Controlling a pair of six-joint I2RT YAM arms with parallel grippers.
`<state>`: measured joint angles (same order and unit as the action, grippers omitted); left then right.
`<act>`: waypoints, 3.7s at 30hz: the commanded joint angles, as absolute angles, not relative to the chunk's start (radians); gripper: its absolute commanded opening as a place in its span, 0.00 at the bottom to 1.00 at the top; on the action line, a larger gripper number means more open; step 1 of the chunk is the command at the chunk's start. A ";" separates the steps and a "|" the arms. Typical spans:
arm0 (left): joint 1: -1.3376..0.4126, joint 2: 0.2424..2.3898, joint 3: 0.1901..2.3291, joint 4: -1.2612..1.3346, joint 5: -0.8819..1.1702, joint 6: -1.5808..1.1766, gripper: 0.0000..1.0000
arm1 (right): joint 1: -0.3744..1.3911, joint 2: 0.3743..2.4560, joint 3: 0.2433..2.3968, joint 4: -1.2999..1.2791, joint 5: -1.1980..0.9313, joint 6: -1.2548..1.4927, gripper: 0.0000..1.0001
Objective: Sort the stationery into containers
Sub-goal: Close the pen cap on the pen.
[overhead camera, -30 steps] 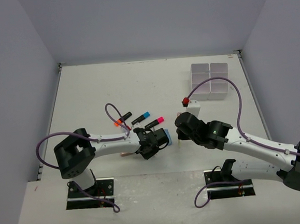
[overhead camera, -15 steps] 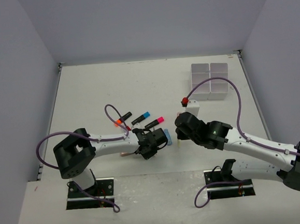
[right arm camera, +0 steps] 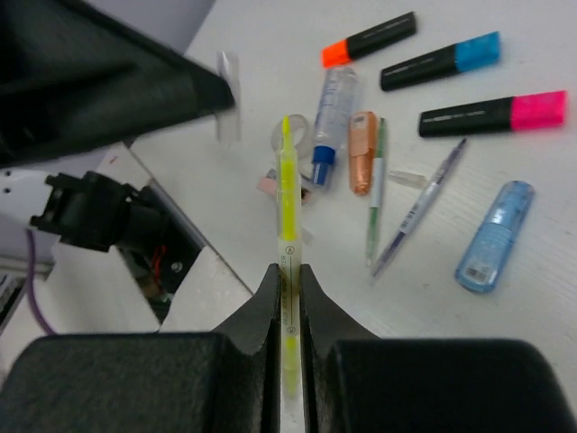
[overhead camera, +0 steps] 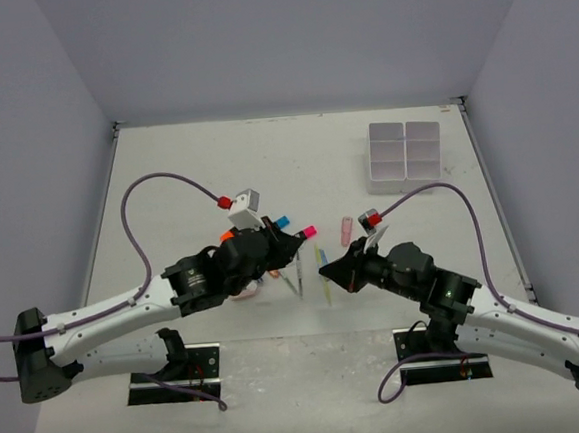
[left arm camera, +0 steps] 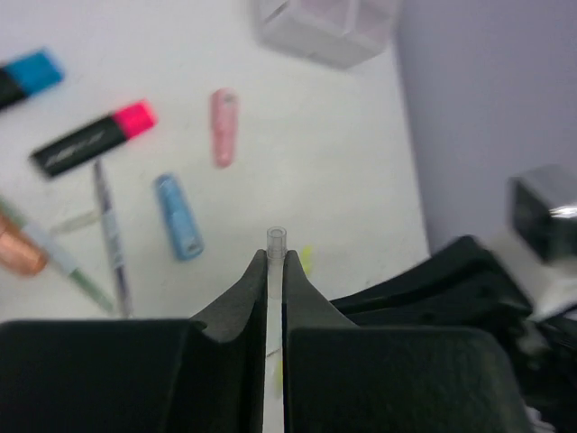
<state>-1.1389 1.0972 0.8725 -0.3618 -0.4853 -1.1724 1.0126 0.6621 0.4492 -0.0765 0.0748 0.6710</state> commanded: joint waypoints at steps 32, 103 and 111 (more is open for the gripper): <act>-1.135 0.937 0.787 0.204 -0.342 -0.609 0.00 | 1.164 0.595 0.496 0.150 0.197 0.598 0.00; -1.135 0.894 0.792 0.258 -0.104 -0.524 0.00 | 1.158 0.695 0.621 0.249 0.058 0.365 0.03; -1.135 0.879 0.801 0.288 -0.063 -0.512 0.00 | 1.160 0.764 0.634 0.276 0.034 0.383 0.15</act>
<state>-1.1347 0.8889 0.7685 0.2266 -0.1106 -0.5523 1.1506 0.7292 0.6231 0.2158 0.0972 0.3770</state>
